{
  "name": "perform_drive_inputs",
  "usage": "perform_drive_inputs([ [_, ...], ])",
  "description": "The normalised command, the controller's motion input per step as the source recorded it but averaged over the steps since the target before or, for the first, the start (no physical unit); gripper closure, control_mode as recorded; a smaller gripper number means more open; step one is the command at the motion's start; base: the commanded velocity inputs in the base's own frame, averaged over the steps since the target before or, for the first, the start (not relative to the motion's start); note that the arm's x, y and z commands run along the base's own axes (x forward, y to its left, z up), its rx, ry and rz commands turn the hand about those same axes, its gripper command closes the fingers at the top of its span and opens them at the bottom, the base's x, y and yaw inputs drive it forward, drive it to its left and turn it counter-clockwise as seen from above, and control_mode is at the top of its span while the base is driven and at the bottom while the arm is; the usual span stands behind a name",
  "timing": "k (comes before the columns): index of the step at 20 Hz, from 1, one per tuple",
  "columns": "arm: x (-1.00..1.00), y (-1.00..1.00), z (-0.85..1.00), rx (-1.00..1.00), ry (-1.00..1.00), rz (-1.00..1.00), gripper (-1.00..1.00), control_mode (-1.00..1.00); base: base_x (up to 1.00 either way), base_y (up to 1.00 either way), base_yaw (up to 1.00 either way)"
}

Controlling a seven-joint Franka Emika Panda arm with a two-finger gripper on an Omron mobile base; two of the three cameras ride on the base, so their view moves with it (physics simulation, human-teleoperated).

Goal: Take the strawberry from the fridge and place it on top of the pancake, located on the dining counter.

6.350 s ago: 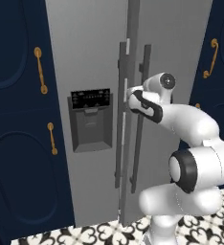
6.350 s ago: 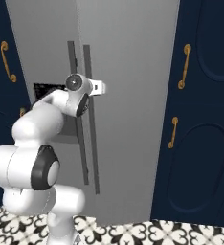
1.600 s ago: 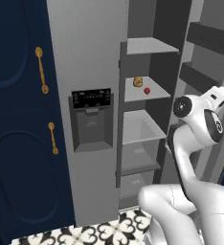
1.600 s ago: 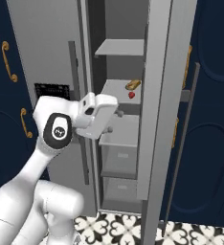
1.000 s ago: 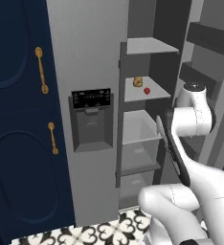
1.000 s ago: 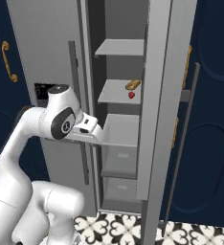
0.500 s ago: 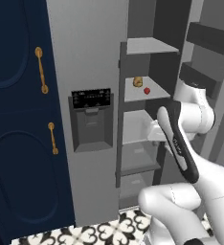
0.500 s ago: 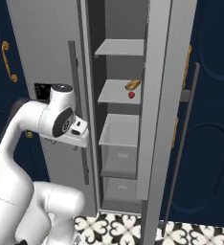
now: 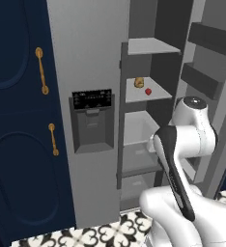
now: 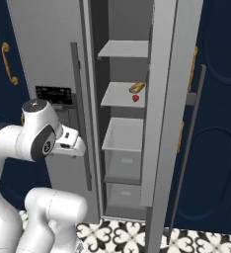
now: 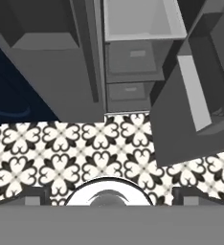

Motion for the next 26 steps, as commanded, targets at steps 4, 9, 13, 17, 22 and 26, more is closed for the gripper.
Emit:
perform_drive_inputs([
  [4,-0.15,0.0,0.0,0.01,-0.01,0.0,-1.0,-1.0,0.0,0.0,0.0],
  [9,-0.16,0.0,0.0,0.0,0.0,0.0,-1.0,-1.0,0.0,0.0,0.0],
  [13,0.0,0.0,0.0,0.0,0.0,0.0,-1.0,-1.0,0.0,0.0,0.0],
  [17,0.0,0.0,0.0,0.0,0.0,0.0,-1.0,-1.0,0.0,0.0,0.0],
  [22,0.0,0.0,0.0,0.0,-0.01,-0.02,-1.0,1.0,0.0,0.11,-0.25],
  [26,0.0,0.0,0.0,0.0,0.0,0.0,-1.0,1.0,0.23,0.16,-0.29],
])
